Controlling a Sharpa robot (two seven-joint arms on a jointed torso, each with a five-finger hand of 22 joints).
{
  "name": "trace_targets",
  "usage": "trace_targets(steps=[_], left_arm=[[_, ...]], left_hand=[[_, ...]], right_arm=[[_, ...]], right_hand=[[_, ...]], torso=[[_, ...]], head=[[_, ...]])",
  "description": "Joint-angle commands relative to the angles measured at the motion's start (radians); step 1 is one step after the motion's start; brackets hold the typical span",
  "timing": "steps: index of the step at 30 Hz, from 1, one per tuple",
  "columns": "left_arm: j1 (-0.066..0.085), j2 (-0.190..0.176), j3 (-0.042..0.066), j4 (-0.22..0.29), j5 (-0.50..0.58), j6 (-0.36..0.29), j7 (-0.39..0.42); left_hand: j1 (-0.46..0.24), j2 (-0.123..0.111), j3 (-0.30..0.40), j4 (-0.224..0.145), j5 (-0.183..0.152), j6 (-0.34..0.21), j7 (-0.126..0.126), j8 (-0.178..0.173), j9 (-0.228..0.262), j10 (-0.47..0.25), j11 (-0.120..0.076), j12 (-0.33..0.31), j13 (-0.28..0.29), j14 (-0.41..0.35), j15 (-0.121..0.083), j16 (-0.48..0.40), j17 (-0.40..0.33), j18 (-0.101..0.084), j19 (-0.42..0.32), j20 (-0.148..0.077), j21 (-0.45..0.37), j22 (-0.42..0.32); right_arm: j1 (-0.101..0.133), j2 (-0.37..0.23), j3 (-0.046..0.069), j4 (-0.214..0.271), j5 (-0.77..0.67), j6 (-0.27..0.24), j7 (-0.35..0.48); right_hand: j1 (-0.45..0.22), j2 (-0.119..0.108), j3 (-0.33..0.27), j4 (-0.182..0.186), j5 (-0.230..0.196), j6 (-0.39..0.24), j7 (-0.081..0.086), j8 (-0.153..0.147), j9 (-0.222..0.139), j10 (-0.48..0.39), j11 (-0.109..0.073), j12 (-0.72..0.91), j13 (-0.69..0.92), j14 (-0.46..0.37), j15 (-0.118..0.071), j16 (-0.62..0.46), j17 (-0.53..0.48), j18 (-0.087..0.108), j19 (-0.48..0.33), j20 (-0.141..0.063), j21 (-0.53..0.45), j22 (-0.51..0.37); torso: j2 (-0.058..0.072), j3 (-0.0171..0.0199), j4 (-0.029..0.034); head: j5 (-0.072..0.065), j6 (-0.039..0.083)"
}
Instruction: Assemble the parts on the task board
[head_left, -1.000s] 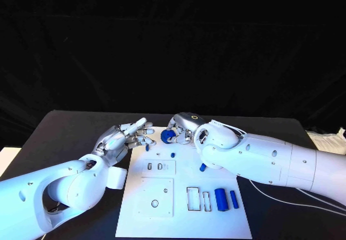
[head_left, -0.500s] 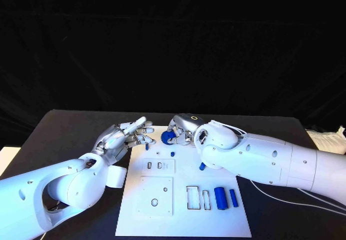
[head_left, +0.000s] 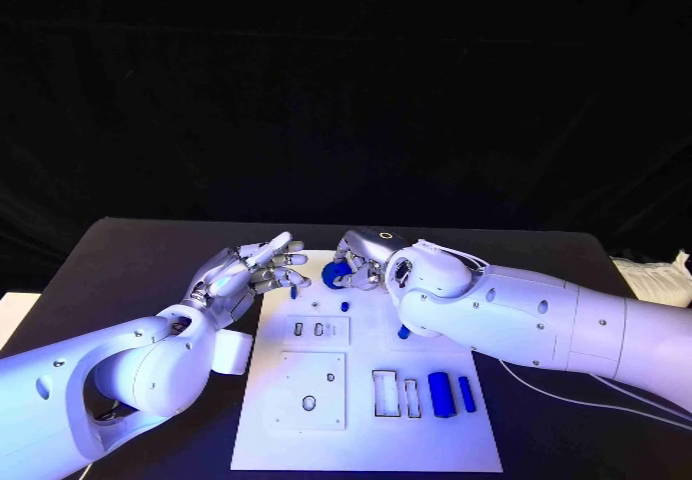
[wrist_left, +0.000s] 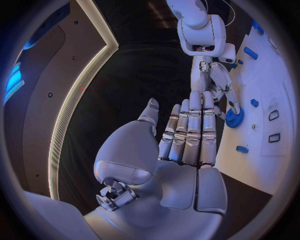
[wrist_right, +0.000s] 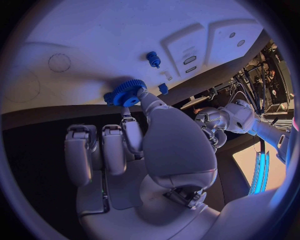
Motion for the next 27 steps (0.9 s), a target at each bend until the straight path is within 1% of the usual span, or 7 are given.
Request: trace_targets(steps=[1,5,12,16,18,21,27], left_arm=[[0.001,0.002,0.001,0.001,0.001,0.022,0.004],[0.001,0.001,0.001,0.001,0.001,0.022,0.003],[0.001,0.001,0.001,0.0,0.001,0.023,0.002],[0.001,0.001,0.001,0.0,0.001,0.023,0.002],[0.001,0.001,0.001,0.0,0.001,0.024,0.001],[0.001,0.001,0.001,-0.001,0.001,0.024,-0.001],[0.001,0.001,0.001,-0.001,0.001,0.025,-0.003]], left_hand=[[-0.001,0.009,-0.003,-0.001,0.005,-0.001,0.008,-0.006,-0.002,-0.006,-0.001,-0.007,-0.002,-0.006,-0.001,0.002,0.001,0.003,-0.005,0.001,0.004,0.001],[-0.001,0.009,-0.003,-0.001,0.005,-0.001,0.008,-0.006,-0.002,-0.006,-0.001,-0.007,-0.002,-0.006,-0.001,0.002,0.001,0.003,-0.005,0.001,0.004,0.001],[-0.001,0.009,-0.003,-0.001,0.005,-0.001,0.008,-0.006,-0.002,-0.006,-0.001,-0.007,-0.002,-0.006,-0.001,0.002,0.001,0.003,-0.005,0.001,0.004,0.001],[-0.001,0.009,-0.003,-0.001,0.005,-0.001,0.008,-0.006,-0.002,-0.006,-0.001,-0.007,-0.002,-0.006,-0.001,0.002,0.001,0.003,-0.005,0.001,0.004,0.001],[-0.001,0.009,-0.003,-0.001,0.005,-0.001,0.008,-0.006,-0.002,-0.006,-0.001,-0.007,-0.002,-0.006,-0.001,0.002,0.001,0.003,-0.005,0.001,0.004,0.001],[0.0,0.01,-0.003,-0.002,0.005,-0.001,0.008,-0.007,-0.002,-0.005,-0.001,-0.008,-0.002,-0.007,-0.001,0.002,0.002,0.003,-0.006,0.001,0.005,0.001],[0.001,0.011,-0.005,-0.002,0.005,-0.003,0.009,-0.009,-0.003,-0.008,0.001,-0.01,-0.003,-0.009,-0.001,0.001,0.003,0.004,-0.008,0.002,0.005,0.002]], right_arm=[[-0.001,0.002,0.0,-0.003,-0.024,0.021,-0.015],[-0.003,0.0,-0.001,0.0,-0.025,0.024,-0.015],[-0.004,-0.001,-0.001,0.002,-0.027,0.017,-0.014],[-0.004,0.0,-0.001,0.001,-0.027,0.004,-0.015],[-0.004,0.0,-0.001,0.0,-0.026,-0.002,-0.015],[-0.004,0.0,-0.001,0.0,-0.024,-0.008,-0.015],[-0.004,-0.004,-0.001,0.002,-0.019,-0.014,-0.015]], right_hand=[[-0.012,-0.003,-0.001,0.007,-0.009,-0.012,0.005,-0.011,-0.008,-0.011,0.003,-0.009,-0.004,0.064,0.007,-0.008,0.058,-0.016,-0.003,0.009,-0.003,0.091],[-0.015,-0.008,-0.004,0.008,-0.008,-0.016,0.007,-0.015,-0.009,-0.013,0.005,-0.013,-0.006,0.064,0.009,-0.009,0.056,-0.016,-0.004,0.011,-0.003,0.09],[-0.022,-0.013,-0.01,0.011,-0.007,-0.019,0.008,-0.019,-0.009,-0.015,0.007,-0.017,-0.009,0.063,0.011,-0.011,0.053,-0.015,-0.005,0.013,-0.004,0.088],[-0.036,-0.019,-0.025,0.022,-0.048,-0.048,0.014,-0.041,-0.014,-0.03,0.013,-0.043,-0.027,0.062,0.016,-0.016,0.046,-0.013,-0.012,0.018,-0.008,0.08],[-0.045,-0.024,-0.037,0.033,-0.073,-0.079,0.022,-0.052,-0.017,-0.041,0.02,-0.063,-0.042,0.061,0.021,-0.019,0.043,-0.012,-0.015,0.022,-0.01,0.075],[-0.047,-0.028,-0.049,0.049,-0.081,-0.106,0.028,-0.053,-0.018,-0.053,0.025,-0.085,-0.058,0.06,0.026,-0.021,0.041,-0.012,-0.017,0.027,-0.012,0.071],[-0.049,-0.03,-0.058,0.064,-0.081,-0.114,0.03,-0.051,-0.016,-0.057,0.028,-0.094,-0.065,0.06,0.029,-0.022,0.039,-0.011,-0.018,0.031,-0.012,0.07]], torso=[[0.0,-0.0003,0.0005],[-0.001,-0.001,-0.0006],[0.0,-0.0008,0.0004],[-0.001,-0.0007,0.0002],[0.0,-0.0006,0.0],[0.0,-0.0001,0.0001],[0.0,-0.0002,0.0]], head=[[0.0,-0.002],[0.002,-0.002],[0.0,-0.001],[-0.001,0.0],[-0.001,0.0],[-0.002,0.0],[-0.001,0.001]])
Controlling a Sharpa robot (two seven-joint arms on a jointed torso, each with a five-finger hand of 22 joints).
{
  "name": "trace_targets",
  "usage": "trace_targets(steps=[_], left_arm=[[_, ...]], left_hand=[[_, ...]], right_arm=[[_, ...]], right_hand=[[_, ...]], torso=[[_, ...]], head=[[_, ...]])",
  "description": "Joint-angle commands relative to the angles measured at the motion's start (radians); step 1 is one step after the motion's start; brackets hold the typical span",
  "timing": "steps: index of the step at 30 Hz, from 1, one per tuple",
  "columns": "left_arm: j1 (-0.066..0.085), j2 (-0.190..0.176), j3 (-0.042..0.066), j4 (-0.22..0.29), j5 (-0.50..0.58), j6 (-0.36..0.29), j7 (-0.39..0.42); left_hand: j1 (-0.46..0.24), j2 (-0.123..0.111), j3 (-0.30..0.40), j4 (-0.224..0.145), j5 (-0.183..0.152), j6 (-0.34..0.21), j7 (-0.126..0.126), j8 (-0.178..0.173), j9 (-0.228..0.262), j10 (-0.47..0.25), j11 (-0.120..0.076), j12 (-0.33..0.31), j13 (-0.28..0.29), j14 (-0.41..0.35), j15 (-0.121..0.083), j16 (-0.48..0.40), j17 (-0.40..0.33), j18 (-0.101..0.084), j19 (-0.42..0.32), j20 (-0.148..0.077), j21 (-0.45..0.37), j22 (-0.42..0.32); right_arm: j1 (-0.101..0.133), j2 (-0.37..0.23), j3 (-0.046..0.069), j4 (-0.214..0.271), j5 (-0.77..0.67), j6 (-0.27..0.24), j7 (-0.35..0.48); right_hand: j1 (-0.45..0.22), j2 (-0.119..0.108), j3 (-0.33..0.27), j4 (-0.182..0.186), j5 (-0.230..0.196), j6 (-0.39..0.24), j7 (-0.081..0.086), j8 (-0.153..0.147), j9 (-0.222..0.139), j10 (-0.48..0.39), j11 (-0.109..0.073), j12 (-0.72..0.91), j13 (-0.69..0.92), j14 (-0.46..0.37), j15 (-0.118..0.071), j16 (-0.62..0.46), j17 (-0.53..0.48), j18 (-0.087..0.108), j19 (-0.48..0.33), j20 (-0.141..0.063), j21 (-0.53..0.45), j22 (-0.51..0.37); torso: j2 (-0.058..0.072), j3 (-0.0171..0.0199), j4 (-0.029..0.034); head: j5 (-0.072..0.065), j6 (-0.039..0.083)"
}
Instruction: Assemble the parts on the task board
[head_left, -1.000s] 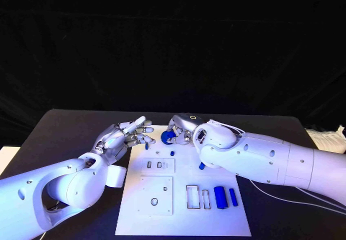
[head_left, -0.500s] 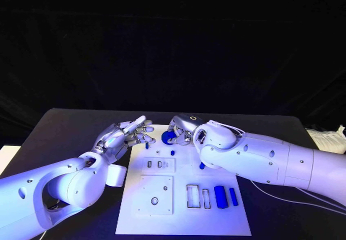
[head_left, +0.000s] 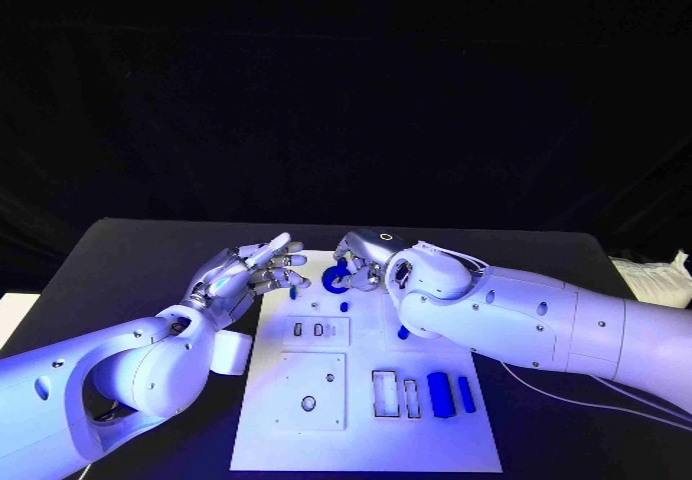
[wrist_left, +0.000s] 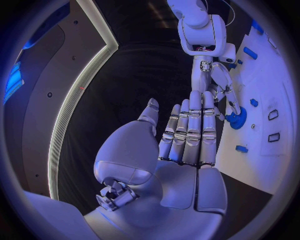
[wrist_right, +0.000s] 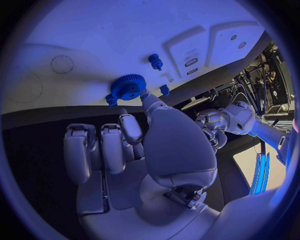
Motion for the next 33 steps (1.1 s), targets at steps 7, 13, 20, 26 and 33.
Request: trace_targets(steps=[7,13,20,26,33], left_arm=[[0.001,0.001,0.001,-0.001,0.001,0.024,0.002],[0.001,-0.004,0.001,-0.004,0.001,0.024,0.002],[0.001,-0.004,0.001,-0.014,0.003,0.026,0.001],[0.001,0.002,0.0,-0.026,0.005,0.027,0.001],[0.0,0.012,0.0,-0.041,0.006,0.03,0.0]], left_hand=[[0.001,0.011,-0.005,-0.002,0.005,0.0,0.007,-0.005,-0.002,-0.009,0.001,-0.007,-0.001,-0.01,0.0,0.001,0.001,0.003,-0.008,0.002,0.005,0.001],[0.001,0.011,-0.005,-0.002,0.005,-0.001,0.007,-0.006,-0.002,-0.01,0.001,-0.008,-0.002,-0.011,0.0,0.0,0.002,0.003,-0.009,0.003,0.005,0.001],[0.003,0.012,-0.005,-0.003,0.005,-0.001,0.007,-0.007,-0.002,-0.01,0.001,-0.008,-0.002,-0.012,0.0,0.0,0.002,0.003,-0.009,0.003,0.005,0.002],[0.003,0.012,-0.005,-0.003,0.005,-0.001,0.007,-0.007,-0.002,-0.01,0.001,-0.008,-0.002,-0.012,0.0,0.0,0.002,0.003,-0.009,0.003,0.005,0.002],[0.005,0.012,-0.005,-0.005,0.005,-0.001,0.007,-0.007,-0.002,-0.009,0.001,-0.009,-0.002,-0.013,0.0,-0.001,0.002,0.004,-0.01,0.003,0.005,0.002]], right_arm=[[-0.001,-0.04,0.0,0.041,0.017,-0.087,0.026],[0.003,-0.154,0.003,0.129,0.136,-0.158,0.157],[0.017,-0.318,0.003,0.186,0.305,-0.099,0.356],[0.016,-0.398,0.001,0.175,0.348,-0.072,0.421],[-0.002,-0.426,-0.007,0.123,0.323,-0.058,0.445]], right_hand=[[-0.006,0.008,-0.006,0.029,0.03,0.009,-0.001,0.006,0.008,0.007,-0.003,0.015,0.015,0.061,0.004,-0.002,0.047,-0.013,0.004,0.009,-0.001,0.08],[0.024,0.02,0.001,0.02,0.049,0.015,-0.003,0.005,0.01,0.016,-0.005,0.03,0.028,0.062,0.002,0.001,0.052,-0.014,0.008,0.006,0.001,0.085],[0.079,0.025,0.017,-0.024,0.091,0.028,-0.003,0.006,0.013,0.041,-0.007,0.081,0.072,0.066,0.001,0.011,0.068,-0.018,0.021,0.005,0.008,0.105],[0.083,0.017,0.013,-0.034,0.097,0.033,-0.003,0.007,0.014,0.048,-0.007,0.095,0.084,0.067,0.001,0.017,0.077,-0.019,0.025,0.005,0.01,0.11],[0.082,0.012,0.009,-0.038,0.099,0.038,-0.004,0.008,0.015,0.05,-0.007,0.1,0.088,0.068,0.001,0.02,0.082,-0.02,0.026,0.005,0.011,0.113]], torso=[[-0.001,0.0009,-0.0011],[-0.006,0.0023,-0.0107],[-0.019,0.0111,-0.0277],[-0.026,0.0172,-0.0364],[-0.031,0.024,-0.0413]], head=[[-0.002,0.004],[-0.003,0.01],[0.0,0.017],[-0.003,0.018],[-0.014,0.021]])
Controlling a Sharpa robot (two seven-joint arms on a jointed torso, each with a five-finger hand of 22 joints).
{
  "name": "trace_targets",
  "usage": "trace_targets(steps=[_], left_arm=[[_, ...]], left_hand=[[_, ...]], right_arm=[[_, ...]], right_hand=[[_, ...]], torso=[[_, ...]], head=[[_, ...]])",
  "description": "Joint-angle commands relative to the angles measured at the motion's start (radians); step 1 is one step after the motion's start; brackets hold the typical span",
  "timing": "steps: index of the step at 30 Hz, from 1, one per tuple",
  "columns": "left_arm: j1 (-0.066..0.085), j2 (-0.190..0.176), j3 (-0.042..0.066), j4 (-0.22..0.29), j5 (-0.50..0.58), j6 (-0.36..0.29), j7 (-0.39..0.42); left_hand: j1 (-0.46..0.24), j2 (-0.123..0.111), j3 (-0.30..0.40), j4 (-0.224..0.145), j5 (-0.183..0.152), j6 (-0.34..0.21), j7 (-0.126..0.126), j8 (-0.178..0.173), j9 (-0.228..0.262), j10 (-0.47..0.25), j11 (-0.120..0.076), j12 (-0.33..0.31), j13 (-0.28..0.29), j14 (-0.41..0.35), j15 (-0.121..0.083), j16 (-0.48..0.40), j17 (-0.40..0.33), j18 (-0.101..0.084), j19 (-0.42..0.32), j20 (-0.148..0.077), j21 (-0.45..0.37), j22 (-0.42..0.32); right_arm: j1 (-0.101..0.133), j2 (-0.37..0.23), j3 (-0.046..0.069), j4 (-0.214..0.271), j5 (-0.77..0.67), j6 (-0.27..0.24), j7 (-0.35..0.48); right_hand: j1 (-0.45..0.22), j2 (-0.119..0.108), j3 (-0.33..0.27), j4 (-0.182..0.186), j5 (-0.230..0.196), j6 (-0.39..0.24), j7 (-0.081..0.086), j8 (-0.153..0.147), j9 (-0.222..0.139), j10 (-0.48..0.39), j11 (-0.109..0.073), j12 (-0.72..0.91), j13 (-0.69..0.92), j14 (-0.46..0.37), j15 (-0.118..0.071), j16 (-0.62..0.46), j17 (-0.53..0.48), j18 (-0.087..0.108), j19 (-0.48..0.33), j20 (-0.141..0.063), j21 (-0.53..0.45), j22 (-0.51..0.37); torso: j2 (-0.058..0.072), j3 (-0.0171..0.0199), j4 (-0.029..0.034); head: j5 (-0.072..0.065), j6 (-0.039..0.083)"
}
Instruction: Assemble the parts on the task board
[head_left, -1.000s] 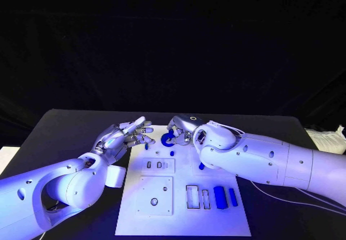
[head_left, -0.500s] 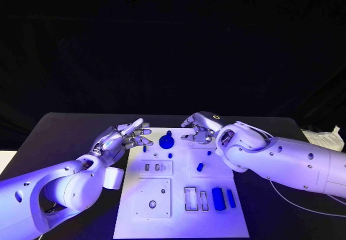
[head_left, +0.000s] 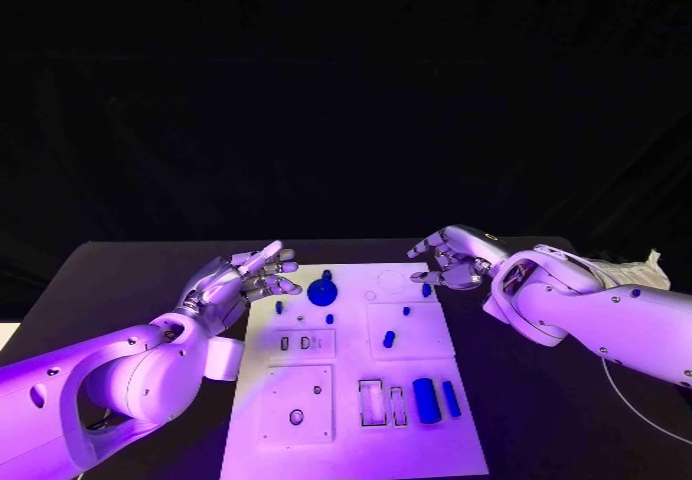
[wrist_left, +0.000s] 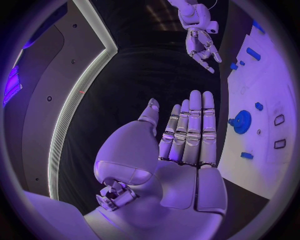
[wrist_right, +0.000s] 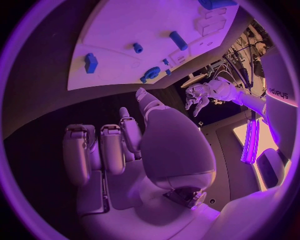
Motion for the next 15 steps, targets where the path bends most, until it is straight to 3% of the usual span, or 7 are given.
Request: trace_targets(steps=[1,4,9,15], left_arm=[[0.0,0.005,0.001,-0.005,0.004,0.024,0.004],[0.0,0.008,0.0,-0.01,0.004,0.024,0.004],[0.0,0.01,0.0,-0.014,0.004,0.026,0.004],[-0.001,0.009,0.0,-0.014,0.004,0.025,0.003]], left_hand=[[0.001,0.008,-0.003,-0.003,0.005,0.0,0.006,-0.004,-0.001,-0.006,-0.002,-0.004,-0.002,-0.005,0.001,-0.001,0.002,0.004,-0.007,0.0,0.005,0.001],[0.001,0.008,-0.003,-0.003,0.005,0.0,0.006,-0.004,-0.001,-0.006,-0.002,-0.004,-0.002,-0.005,0.001,-0.001,0.002,0.004,-0.007,0.0,0.005,0.001],[0.001,0.008,-0.003,-0.003,0.005,0.0,0.006,-0.004,-0.001,-0.006,-0.002,-0.004,-0.002,-0.005,0.001,-0.001,0.002,0.004,-0.007,0.0,0.005,0.001],[0.001,0.008,-0.003,-0.003,0.005,0.0,0.006,-0.004,-0.001,-0.006,-0.002,-0.004,-0.002,-0.005,0.001,-0.001,0.002,0.004,-0.007,0.0,0.005,0.001]], right_arm=[[-0.01,0.001,-0.002,-0.02,0.008,0.031,0.059],[-0.022,0.009,-0.003,-0.049,0.006,0.038,0.061],[-0.031,0.027,-0.004,-0.085,0.009,0.046,0.055],[-0.037,0.049,-0.004,-0.121,0.012,0.061,0.047]], right_hand=[[0.005,-0.008,0.0,-0.008,0.006,0.006,-0.001,0.002,0.001,0.006,-0.003,0.005,0.023,0.068,0.001,0.004,0.082,-0.02,0.01,0.0,0.005,0.112],[0.004,-0.008,-0.001,-0.008,0.006,0.006,-0.002,0.002,0.002,0.006,-0.003,0.005,0.023,0.068,0.001,0.004,0.082,-0.02,0.01,0.0,0.005,0.112],[0.004,-0.008,-0.001,-0.008,0.006,0.007,-0.001,0.002,0.002,0.006,-0.003,0.004,0.022,0.068,0.001,0.004,0.082,-0.02,0.009,0.0,0.005,0.112],[0.003,-0.008,-0.002,-0.008,0.004,0.006,-0.001,0.001,0.001,0.005,-0.003,0.003,0.022,0.068,0.001,0.003,0.081,-0.02,0.009,0.0,0.005,0.111]], torso=[[-0.004,0.0057,-0.0046],[-0.004,0.0079,-0.0054],[-0.004,0.0041,-0.003],[-0.002,0.003,-0.0038]], head=[[0.0,0.0],[0.002,-0.001],[0.003,-0.004],[0.004,-0.009]])
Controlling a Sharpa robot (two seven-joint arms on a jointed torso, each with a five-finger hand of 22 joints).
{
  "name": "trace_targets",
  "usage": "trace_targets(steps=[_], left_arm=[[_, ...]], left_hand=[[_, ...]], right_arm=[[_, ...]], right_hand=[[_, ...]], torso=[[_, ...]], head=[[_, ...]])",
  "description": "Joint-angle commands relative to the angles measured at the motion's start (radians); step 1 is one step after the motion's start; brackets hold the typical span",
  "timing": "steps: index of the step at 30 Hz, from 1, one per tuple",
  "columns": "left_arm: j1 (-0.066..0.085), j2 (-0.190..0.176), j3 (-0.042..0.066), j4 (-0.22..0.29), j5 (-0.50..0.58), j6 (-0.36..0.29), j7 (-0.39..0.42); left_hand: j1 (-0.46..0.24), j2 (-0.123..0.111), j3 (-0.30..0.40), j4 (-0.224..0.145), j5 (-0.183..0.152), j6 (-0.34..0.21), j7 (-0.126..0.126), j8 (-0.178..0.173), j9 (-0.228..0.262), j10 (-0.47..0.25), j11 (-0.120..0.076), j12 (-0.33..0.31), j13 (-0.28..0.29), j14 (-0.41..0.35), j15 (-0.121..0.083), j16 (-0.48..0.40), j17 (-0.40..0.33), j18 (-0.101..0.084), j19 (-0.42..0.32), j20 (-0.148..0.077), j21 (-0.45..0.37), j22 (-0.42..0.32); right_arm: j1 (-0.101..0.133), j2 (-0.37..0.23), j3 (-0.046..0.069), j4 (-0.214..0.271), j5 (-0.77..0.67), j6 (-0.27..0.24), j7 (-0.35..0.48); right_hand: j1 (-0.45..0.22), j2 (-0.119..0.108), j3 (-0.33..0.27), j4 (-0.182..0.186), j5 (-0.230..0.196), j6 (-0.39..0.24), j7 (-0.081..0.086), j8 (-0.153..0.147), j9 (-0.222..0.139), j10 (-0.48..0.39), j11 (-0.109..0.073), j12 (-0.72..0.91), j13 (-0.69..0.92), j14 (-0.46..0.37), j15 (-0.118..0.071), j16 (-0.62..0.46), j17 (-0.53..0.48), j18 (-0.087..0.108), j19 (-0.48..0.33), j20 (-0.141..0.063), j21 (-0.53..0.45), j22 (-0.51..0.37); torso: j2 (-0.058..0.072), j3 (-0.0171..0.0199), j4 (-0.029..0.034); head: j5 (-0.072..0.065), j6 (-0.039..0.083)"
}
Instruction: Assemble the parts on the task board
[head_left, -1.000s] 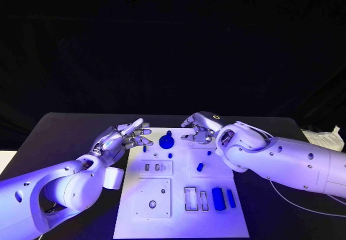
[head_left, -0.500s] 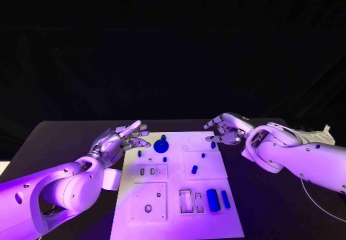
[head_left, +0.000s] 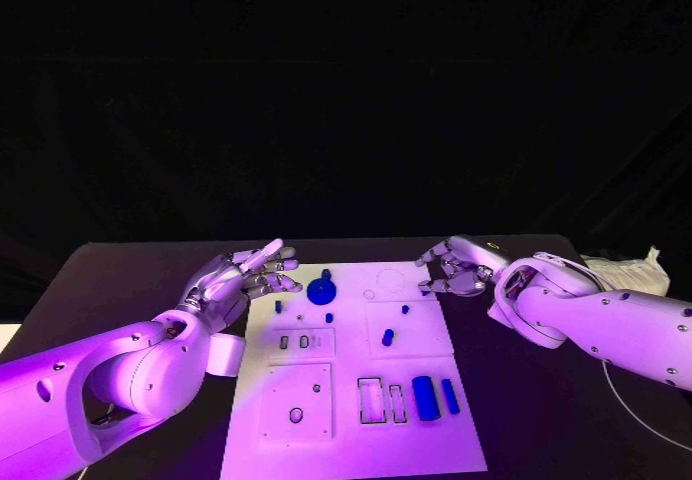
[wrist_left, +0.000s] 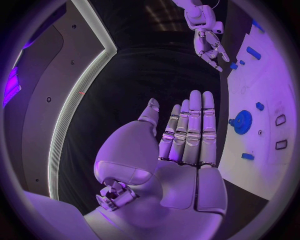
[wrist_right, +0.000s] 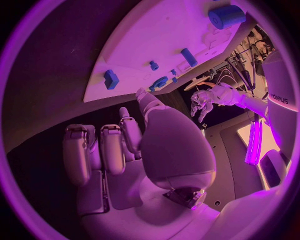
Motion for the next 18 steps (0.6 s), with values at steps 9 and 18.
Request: trace_targets(steps=[9,18], left_arm=[[0.0,-0.003,0.0,0.006,0.003,0.021,0.003],[0.0,-0.006,0.0,0.007,0.003,0.021,0.002]], left_hand=[[0.001,0.008,-0.002,-0.002,0.005,0.0,0.006,-0.002,-0.002,-0.006,-0.002,-0.004,-0.001,-0.005,0.001,-0.001,0.001,0.004,-0.007,0.0,0.005,0.002],[0.003,0.01,-0.002,-0.003,0.005,0.001,0.006,-0.003,-0.002,-0.005,-0.002,-0.005,-0.001,-0.006,0.001,-0.001,0.001,0.004,-0.007,0.0,0.005,0.002]], right_arm=[[-0.012,0.021,0.0,-0.032,-0.004,0.053,0.001],[-0.023,0.023,0.0,-0.042,-0.02,0.064,-0.01]], right_hand=[[0.002,-0.008,0.0,-0.006,0.003,0.005,-0.001,0.001,0.001,0.001,0.0,0.001,0.02,0.067,0.001,0.002,0.078,-0.019,0.008,0.0,0.004,0.11],[0.002,-0.008,0.0,-0.006,0.002,0.006,-0.001,0.001,0.002,0.002,0.0,0.002,0.021,0.067,0.001,0.002,0.078,-0.019,0.008,0.0,0.004,0.11]], torso=[[0.001,-0.001,-0.0016],[0.001,0.0008,-0.0025]], head=[[0.004,-0.013],[0.004,-0.017]])
